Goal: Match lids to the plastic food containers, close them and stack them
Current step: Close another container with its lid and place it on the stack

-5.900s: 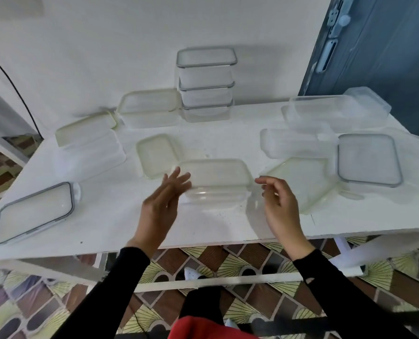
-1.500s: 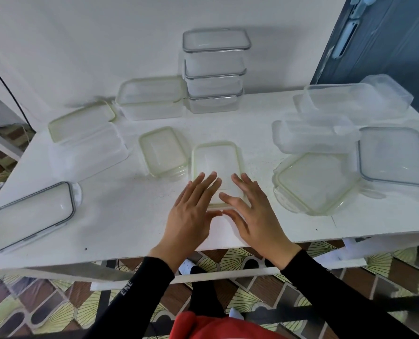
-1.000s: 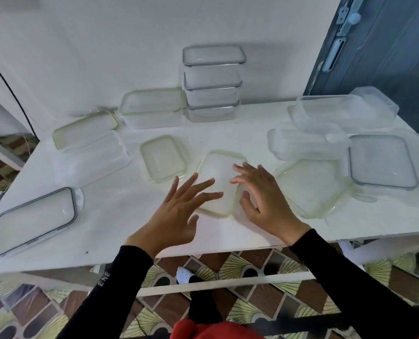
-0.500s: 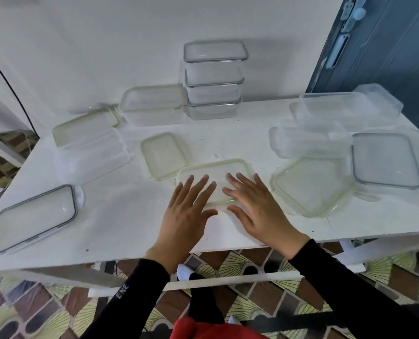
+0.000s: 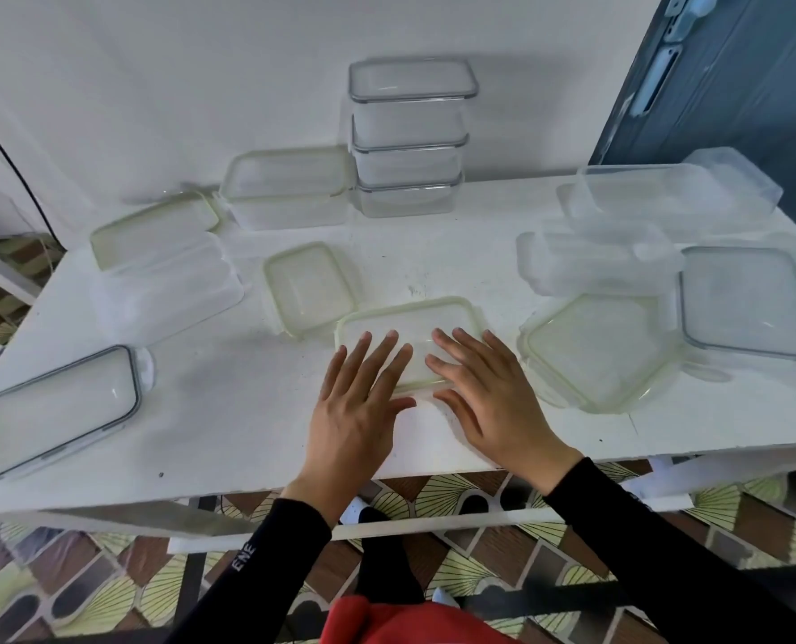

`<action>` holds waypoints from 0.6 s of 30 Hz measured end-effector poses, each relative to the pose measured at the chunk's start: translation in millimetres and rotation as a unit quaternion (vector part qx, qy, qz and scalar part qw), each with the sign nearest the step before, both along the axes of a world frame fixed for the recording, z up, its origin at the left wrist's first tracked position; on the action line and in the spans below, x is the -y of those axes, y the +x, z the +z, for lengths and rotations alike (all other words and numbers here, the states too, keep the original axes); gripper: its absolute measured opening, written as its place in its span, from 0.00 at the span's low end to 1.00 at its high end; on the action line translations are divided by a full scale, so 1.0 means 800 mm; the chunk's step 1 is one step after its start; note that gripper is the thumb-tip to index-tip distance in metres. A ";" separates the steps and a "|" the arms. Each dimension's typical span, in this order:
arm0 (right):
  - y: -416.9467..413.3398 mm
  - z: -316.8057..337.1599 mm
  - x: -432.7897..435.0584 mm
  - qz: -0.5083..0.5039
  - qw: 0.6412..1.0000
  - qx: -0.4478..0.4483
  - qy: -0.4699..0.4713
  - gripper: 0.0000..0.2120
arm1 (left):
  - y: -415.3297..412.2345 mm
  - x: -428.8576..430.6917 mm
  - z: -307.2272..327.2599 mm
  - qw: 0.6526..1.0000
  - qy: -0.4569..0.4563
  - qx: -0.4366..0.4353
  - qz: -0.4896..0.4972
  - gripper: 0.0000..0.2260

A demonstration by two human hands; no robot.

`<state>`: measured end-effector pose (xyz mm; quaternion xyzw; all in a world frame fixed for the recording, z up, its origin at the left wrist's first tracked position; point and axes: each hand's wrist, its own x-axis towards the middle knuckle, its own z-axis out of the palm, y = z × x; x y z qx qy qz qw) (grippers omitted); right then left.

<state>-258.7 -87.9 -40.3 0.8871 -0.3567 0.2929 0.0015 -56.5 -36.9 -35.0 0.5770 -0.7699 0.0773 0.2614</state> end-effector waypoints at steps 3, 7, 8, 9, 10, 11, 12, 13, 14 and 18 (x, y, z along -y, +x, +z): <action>0.000 -0.003 0.001 -0.002 1.000 0.006 -0.016 0.16 | -0.005 -0.001 0.002 1.000 0.001 -0.002 0.009 0.20; 0.004 -0.007 0.002 -0.019 0.999 0.011 -0.031 0.15 | -0.010 0.001 0.001 1.000 -0.009 -0.003 0.027 0.19; 0.005 -0.007 0.002 -0.022 0.999 0.009 -0.029 0.15 | -0.010 0.003 0.000 1.000 -0.011 -0.003 0.029 0.19; 0.006 -0.006 0.002 -0.020 0.999 0.006 -0.024 0.15 | -0.009 0.003 0.000 1.000 -0.011 -0.003 0.027 0.20; 0.005 -0.002 0.001 -0.016 1.000 0.007 -0.013 0.15 | -0.006 0.004 0.000 1.000 -0.007 -0.003 0.017 0.20; 0.003 0.005 0.001 -0.009 1.000 0.013 0.005 0.16 | -0.002 0.006 0.001 1.000 -0.001 -0.003 0.001 0.20; 0.000 0.014 0.002 0.001 0.999 0.025 0.030 0.16 | 0.004 0.008 0.002 1.000 0.008 -0.002 -0.019 0.21; -0.005 0.023 0.005 0.013 0.997 0.044 0.062 0.17 | 0.011 0.011 0.004 0.999 0.020 0.001 -0.042 0.21; -0.011 0.032 0.010 0.022 0.993 0.068 0.094 0.17 | 0.018 0.014 0.008 0.997 0.032 0.007 -0.064 0.21; -0.039 0.047 0.026 0.032 0.976 0.098 0.194 0.17 | 0.042 0.023 0.023 0.994 0.050 0.064 -0.077 0.26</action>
